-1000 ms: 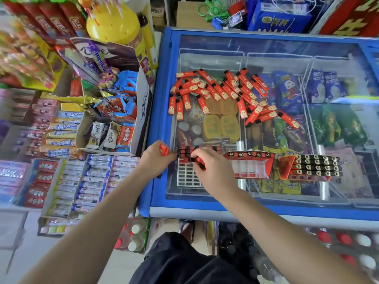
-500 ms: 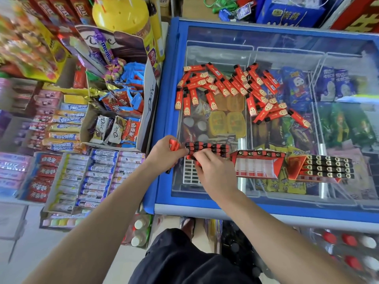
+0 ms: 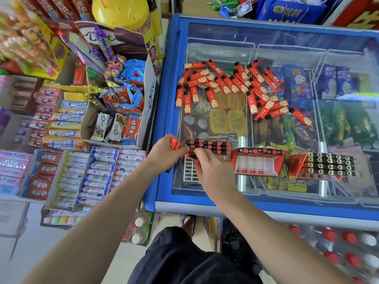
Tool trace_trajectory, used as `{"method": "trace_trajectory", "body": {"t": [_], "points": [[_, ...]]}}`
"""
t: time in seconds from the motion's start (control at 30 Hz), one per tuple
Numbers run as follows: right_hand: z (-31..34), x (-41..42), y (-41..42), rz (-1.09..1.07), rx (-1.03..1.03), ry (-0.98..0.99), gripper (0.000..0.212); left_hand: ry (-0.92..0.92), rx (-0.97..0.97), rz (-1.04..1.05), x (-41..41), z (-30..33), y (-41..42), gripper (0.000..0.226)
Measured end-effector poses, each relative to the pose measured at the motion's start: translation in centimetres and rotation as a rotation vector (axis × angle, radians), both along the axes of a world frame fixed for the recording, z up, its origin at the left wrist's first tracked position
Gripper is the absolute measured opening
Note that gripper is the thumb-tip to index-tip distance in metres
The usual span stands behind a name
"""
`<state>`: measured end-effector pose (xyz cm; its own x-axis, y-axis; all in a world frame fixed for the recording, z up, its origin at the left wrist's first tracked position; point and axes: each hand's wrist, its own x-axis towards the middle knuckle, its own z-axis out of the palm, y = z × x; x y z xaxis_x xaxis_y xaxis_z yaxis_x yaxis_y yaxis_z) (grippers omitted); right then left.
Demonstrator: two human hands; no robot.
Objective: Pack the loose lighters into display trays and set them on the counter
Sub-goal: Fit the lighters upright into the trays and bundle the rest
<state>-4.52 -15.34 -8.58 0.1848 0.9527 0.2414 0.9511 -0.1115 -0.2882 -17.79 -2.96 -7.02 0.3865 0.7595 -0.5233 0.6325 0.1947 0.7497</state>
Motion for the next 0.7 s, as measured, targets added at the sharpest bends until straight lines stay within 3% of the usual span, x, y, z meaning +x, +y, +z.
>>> {"method": "trace_trajectory", "body": {"t": [0.27, 0.43, 0.57, 0.7], "points": [[0.1, -0.3, -0.5, 0.084, -0.01, 0.085, 0.009, -0.031, -0.043, 0.04, 0.2, 0.4, -0.8, 0.037], [0.1, -0.5, -0.4, 0.008, -0.043, 0.231, 0.014, -0.039, -0.039, 0.053, -0.2, 0.3, -0.7, 0.036], [1.4, -0.4, 0.3, -0.151, 0.057, 0.539, 0.016, 0.009, 0.019, 0.009, -0.2, 0.5, -0.4, 0.033], [3.9, 0.1, 1.1, -0.411, 0.053, 1.014, 0.021, 0.031, 0.102, -0.012, 0.3, 1.9, -0.7, 0.031]]}}
